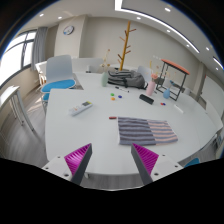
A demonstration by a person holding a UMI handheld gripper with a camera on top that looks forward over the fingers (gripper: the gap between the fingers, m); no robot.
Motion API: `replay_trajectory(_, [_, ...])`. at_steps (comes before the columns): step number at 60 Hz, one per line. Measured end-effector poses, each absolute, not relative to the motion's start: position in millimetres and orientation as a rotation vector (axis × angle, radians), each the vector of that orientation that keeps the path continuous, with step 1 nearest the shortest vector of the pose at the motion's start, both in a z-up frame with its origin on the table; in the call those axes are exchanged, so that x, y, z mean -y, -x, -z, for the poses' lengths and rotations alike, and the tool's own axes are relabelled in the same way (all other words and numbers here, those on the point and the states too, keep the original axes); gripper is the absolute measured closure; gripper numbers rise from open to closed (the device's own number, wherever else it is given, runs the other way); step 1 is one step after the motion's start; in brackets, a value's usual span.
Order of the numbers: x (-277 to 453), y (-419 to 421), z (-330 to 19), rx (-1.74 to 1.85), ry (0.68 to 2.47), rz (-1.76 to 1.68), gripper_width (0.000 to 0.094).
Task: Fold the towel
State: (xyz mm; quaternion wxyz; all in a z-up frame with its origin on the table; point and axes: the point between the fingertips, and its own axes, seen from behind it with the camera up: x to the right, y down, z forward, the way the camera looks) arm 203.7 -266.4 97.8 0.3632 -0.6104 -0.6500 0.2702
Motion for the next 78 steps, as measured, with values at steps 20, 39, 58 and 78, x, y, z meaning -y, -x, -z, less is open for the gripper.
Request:
replay_trajectory(20, [228, -80, -22, 1.668, 1.601, -0.681, 0.0088])
replay_trajectory(39, [217, -16, 22, 1.714, 1.64, -0.73, 0.0176])
replay_trajectory(58, [223, -28, 16, 1.74, 1.727, -0.705, 0.0911])
replay_trajectory(78, [170, -25, -135, 1.587, 1.77, -0.944, 0.0911])
